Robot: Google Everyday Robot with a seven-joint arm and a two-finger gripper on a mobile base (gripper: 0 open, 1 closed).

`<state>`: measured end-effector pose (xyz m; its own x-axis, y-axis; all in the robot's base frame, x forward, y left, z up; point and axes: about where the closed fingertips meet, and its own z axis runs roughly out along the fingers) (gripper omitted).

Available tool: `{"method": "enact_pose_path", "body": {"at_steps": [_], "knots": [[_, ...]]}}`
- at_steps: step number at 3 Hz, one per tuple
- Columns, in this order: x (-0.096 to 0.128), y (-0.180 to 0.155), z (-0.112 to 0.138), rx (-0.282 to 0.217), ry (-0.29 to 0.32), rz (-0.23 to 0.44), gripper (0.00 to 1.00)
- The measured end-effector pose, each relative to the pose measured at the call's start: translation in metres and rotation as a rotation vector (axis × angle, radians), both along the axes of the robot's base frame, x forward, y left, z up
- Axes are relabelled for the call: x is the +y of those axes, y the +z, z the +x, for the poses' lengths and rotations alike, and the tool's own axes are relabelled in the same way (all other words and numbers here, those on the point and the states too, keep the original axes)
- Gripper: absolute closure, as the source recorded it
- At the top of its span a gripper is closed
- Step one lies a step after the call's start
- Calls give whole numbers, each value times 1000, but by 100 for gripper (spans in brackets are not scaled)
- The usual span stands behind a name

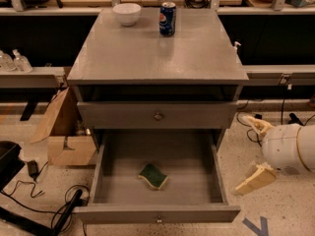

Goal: Pick sponge from middle drawer and place on counter

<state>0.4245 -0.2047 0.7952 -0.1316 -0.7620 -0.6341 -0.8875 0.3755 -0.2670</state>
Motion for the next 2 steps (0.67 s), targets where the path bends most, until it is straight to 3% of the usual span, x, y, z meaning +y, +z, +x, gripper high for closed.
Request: {"method": "enact_pose_path", "body": {"at_steps": [1, 2], "knots": [[-4, 7, 11, -45, -20, -12, 0], [-4, 7, 11, -45, -20, -12, 0]]}}
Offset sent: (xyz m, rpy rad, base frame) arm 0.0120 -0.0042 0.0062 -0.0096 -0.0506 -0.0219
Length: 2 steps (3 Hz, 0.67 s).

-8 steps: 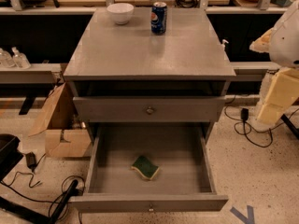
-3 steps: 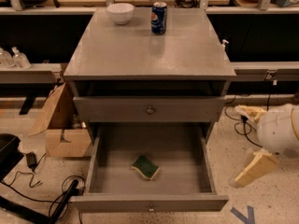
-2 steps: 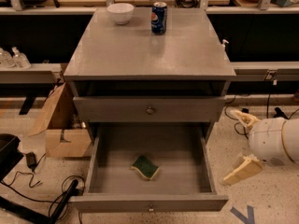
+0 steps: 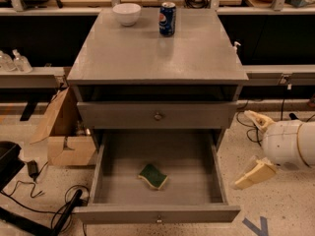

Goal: Pick sponge from middle drawer and place on counter

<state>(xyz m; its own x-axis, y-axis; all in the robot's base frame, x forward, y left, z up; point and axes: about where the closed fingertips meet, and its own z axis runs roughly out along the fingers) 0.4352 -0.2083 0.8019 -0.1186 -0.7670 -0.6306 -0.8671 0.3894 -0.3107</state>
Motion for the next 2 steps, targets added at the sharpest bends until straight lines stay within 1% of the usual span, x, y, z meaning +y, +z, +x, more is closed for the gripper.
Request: {"method": "enact_pose_path", "body": {"at_steps": [1, 2], "knots": [[14, -23, 10, 7, -12, 10, 0], [41, -79, 29, 47, -38, 43, 0]]}}
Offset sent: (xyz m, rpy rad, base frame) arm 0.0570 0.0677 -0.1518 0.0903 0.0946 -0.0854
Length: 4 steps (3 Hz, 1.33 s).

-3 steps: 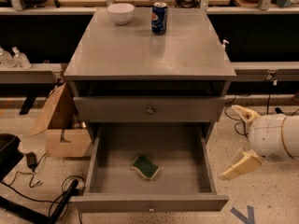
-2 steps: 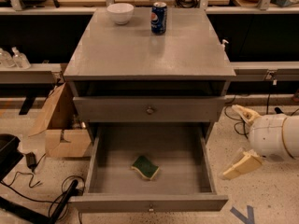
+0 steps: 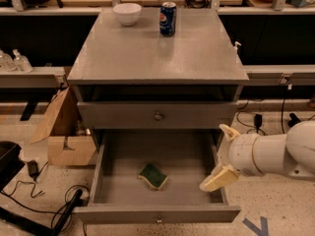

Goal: Pick sponge from middle drawer and place on counter

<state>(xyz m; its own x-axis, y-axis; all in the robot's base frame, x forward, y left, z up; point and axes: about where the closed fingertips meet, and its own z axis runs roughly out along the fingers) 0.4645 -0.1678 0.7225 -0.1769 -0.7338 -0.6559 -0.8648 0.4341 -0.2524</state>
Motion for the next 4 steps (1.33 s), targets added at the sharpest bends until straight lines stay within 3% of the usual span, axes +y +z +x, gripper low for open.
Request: {"method": "enact_pose_path", "body": {"at_steps": [1, 3, 4], "knots": [[17, -41, 17, 30, -23, 14, 0], [53, -110, 26, 93, -76, -62, 0], [53, -110, 26, 93, -76, -62, 0]]}}
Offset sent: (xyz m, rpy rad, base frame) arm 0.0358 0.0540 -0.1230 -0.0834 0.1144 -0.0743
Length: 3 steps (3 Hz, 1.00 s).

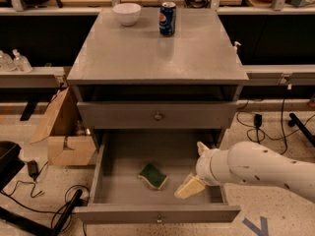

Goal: Pick sponge from middle drawer and place on counter

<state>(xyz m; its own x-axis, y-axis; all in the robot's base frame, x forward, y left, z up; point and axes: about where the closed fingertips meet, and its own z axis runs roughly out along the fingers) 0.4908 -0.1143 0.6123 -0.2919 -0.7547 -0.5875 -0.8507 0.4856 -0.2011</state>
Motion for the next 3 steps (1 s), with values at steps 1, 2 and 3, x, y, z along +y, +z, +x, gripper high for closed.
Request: {"method": "enact_pose_path", "body": {"at_steps": [1, 2, 3], "knots": [[18, -17, 6, 10, 19, 0, 0], [56, -55, 25, 35, 66, 12, 0], [94, -102, 42, 68, 109, 41, 0]]}}
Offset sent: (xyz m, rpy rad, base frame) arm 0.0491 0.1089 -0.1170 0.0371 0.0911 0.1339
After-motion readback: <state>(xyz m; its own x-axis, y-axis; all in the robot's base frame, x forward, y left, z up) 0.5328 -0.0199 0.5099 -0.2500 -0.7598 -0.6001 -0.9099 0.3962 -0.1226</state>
